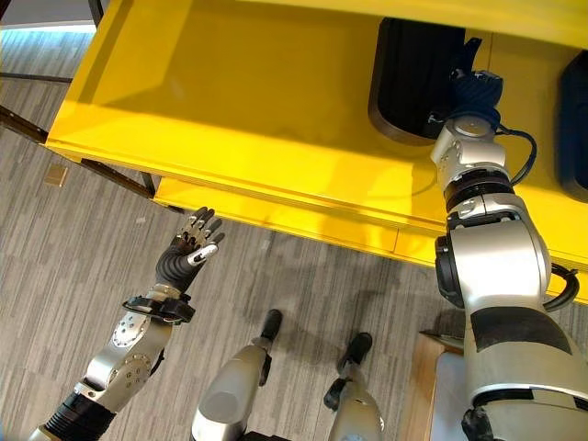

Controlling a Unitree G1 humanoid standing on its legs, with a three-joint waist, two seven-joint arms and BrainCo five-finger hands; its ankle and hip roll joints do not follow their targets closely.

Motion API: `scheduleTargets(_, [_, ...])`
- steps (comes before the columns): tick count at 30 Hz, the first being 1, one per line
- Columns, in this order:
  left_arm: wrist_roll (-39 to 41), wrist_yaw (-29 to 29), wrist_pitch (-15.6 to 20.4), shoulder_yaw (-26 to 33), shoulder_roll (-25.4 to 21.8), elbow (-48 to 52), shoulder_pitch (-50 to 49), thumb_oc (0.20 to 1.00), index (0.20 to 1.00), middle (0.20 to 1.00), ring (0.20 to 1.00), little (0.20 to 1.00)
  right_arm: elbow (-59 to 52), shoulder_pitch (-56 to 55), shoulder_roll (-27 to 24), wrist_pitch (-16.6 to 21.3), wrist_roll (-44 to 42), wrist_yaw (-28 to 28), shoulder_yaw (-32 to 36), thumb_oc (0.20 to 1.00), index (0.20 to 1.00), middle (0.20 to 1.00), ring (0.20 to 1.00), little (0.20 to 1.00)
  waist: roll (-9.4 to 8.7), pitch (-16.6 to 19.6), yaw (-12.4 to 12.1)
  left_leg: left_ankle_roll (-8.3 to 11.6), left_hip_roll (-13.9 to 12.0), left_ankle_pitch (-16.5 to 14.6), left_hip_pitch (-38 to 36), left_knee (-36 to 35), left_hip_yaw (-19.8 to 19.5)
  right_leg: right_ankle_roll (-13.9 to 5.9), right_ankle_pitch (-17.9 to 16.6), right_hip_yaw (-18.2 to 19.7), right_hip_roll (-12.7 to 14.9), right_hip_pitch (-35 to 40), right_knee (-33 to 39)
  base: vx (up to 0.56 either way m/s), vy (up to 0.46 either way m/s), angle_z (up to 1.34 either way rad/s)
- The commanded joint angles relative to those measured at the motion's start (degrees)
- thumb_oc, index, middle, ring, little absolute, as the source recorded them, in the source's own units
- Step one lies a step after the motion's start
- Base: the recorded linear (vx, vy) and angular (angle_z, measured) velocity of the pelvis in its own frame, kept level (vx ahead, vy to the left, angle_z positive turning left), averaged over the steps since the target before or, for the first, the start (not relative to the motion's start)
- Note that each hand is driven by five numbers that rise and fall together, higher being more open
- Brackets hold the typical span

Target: Move parts from the plastic box to the shelf.

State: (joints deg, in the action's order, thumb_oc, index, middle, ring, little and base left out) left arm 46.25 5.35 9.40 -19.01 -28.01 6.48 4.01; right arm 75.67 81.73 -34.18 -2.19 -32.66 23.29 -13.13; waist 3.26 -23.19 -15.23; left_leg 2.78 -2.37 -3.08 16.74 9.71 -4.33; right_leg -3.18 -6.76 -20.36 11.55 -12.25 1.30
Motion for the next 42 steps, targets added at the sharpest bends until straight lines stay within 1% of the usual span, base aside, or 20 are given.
scheduleTargets(1, [0.39,0.68,3.36,-1.46,-3.47,7.12,0.32,1.000,1.000,1.000,1.000,1.000,-2.48,8.02,-2.02,4.50,-1.47,0.93,-4.09,0.200,0.200,0.200,0.200,0.200,-1.14,0.75,-0.64,0.83,-1.82,4.40,2.53,-1.04,-1.30,-6.07,0.19,3.98,7.19,-0.66,-8.60,0.00,0.002,0.13])
scheduleTargets(5, [0.83,0.47,3.15,-2.55,-3.39,7.18,0.69,1.000,1.000,1.000,1.000,1.000,-2.62,7.81,-1.70,4.66,-2.01,1.36,-3.69,0.200,0.200,0.200,0.200,0.200,-1.06,0.49,-1.15,0.78,-1.44,4.26,3.31,-0.37,-1.85,-6.13,0.27,3.28,7.38,-0.39,-8.55,0.00,-0.003,0.10])
scheduleTargets(10, [0.93,0.75,3.25,-2.84,-3.31,7.03,1.37,1.000,1.000,1.000,1.000,1.000,-2.70,7.83,-0.82,4.71,-2.05,1.54,-3.68,0.200,0.200,0.200,0.200,0.200,-1.08,0.23,-1.22,0.74,-1.11,4.07,3.68,0.04,-1.95,-6.14,0.22,3.06,7.51,-0.28,-8.39,0.00,0.007,0.02])
scheduleTargets(14, [0.93,1.13,3.35,-3.06,-3.11,6.80,1.56,1.000,1.000,1.000,1.000,1.000,-2.29,7.38,0.02,5.16,-3.84,1.69,-2.29,0.200,0.200,0.200,0.200,0.200,-0.99,-0.06,-1.41,0.65,-0.70,3.89,4.21,0.49,-2.19,-6.11,0.29,2.86,7.63,-0.25,-8.41,0.00,0.006,0.02])
scheduleTargets(17, [1.06,1.27,3.40,-3.41,-3.11,6.79,1.70,1.000,1.000,1.000,1.000,1.000,-1.36,6.92,-0.35,5.02,-4.01,1.93,-1.69,0.200,0.200,0.200,0.200,0.200,-0.77,-0.35,-1.63,0.60,-0.36,3.79,4.70,0.94,-2.25,-6.10,0.31,2.62,7.78,-0.24,-8.50,0.00,0.023,0.09])
scheduleTargets(20, [1.00,1.79,3.39,-3.93,-2.61,6.50,1.91,1.000,1.000,1.000,1.000,1.000,-0.21,5.94,-0.68,4.05,-2.50,1.91,-1.85,0.200,0.200,0.200,0.200,0.200,-0.40,-0.72,-1.60,0.57,-0.29,3.68,4.86,1.11,-2.10,-6.09,0.34,2.67,7.84,-0.53,-8.52,-0.01,0.030,0.02])
scheduleTargets(27, [0.76,2.20,3.75,-3.99,-2.30,6.35,2.00,1.000,1.000,1.000,1.000,1.000,0.47,5.62,0.59,3.76,-1.21,1.89,-2.38,0.200,0.200,0.200,0.200,0.200,-0.31,-1.28,-1.01,0.57,-0.35,3.50,5.11,1.58,-1.66,-5.89,0.45,3.47,7.79,-1.10,-9.06,0.00,0.004,0.00])
scheduleTargets(32, [0.99,2.31,4.16,-3.87,-2.25,6.29,1.74,1.000,1.000,1.000,1.000,1.000,0.42,5.44,1.14,3.28,2.36,1.74,-4.17,0.200,0.200,0.200,0.200,0.200,-0.29,-1.49,-0.68,0.66,-0.42,3.55,5.16,1.62,-1.43,-5.86,0.33,3.54,7.73,-1.38,-9.02,0.00,0.001,-0.01])
scheduleTargets(33, [0.93,2.27,4.20,-3.90,-2.27,6.26,1.69,1.000,1.000,1.000,1.000,1.000,0.38,5.51,1.40,3.18,3.03,1.75,-4.47,0.200,0.200,0.200,0.200,0.200,-0.24,-1.63,-0.65,0.73,-0.62,3.07,4.89,1.83,-1.35,-5.86,0.67,3.70,7.54,-1.21,-9.22,0.00,0.000,0.00])
scheduleTargets(34, [0.93,2.30,4.25,-3.91,-2.28,6.19,1.72,1.000,1.000,1.000,1.000,1.000,0.46,5.70,1.44,3.17,3.42,1.79,-4.71,0.200,0.200,0.200,0.200,0.200,-0.35,-1.62,-0.47,0.66,-0.48,3.54,5.13,1.66,-1.37,-5.83,0.29,3.72,7.65,-1.42,-9.04,0.00,0.000,0.00])
scheduleTargets(37, [0.97,2.22,4.53,-3.83,-2.39,6.29,1.62,1.000,1.000,1.000,1.000,1.000,0.54,5.82,0.98,2.86,5.50,1.58,-5.86,0.200,0.200,0.200,0.200,0.200,-0.33,-1.89,-0.31,0.77,-0.58,3.09,4.96,1.96,-1.27,-5.88,0.58,3.77,7.58,-1.26,-9.29,-0.01,0.003,-0.08])
scheduleTargets(38, [0.97,2.22,4.52,-3.82,-2.38,6.30,1.66,1.000,1.000,1.000,1.000,1.000,0.54,5.88,0.96,2.86,5.51,1.58,-5.87,0.200,0.200,0.200,0.200,0.200,-0.41,-1.81,-0.22,0.70,-0.43,3.53,5.19,1.77,-1.31,-5.87,0.24,3.71,7.70,-1.44,-9.11,-0.01,0.005,-0.06])
scheduleTargets(40, [1.09,2.14,4.72,-3.66,-2.45,6.57,1.38,1.000,1.000,1.000,1.000,1.000,0.57,6.04,0.21,2.65,7.74,1.49,-7.16,0.200,0.200,0.200,0.200,0.200,-0.50,-1.87,-0.07,0.72,-0.53,3.62,5.22,1.69,-1.33,-5.83,0.33,3.78,7.60,-1.69,-9.34,-0.01,0.003,-0.02])
scheduleTargets(42, [1.12,2.05,4.79,-3.60,-2.42,6.64,1.35,1.000,1.000,1.000,1.000,1.000,0.66,6.34,-0.01,2.73,7.86,1.64,-7.28,0.200,0.200,0.200,0.200,0.200,-0.49,-2.01,0.08,0.72,-0.59,3.66,5.23,1.69,-1.36,-5.79,0.35,3.84,7.61,-1.91,-9.53,0.00,0.000,0.00])
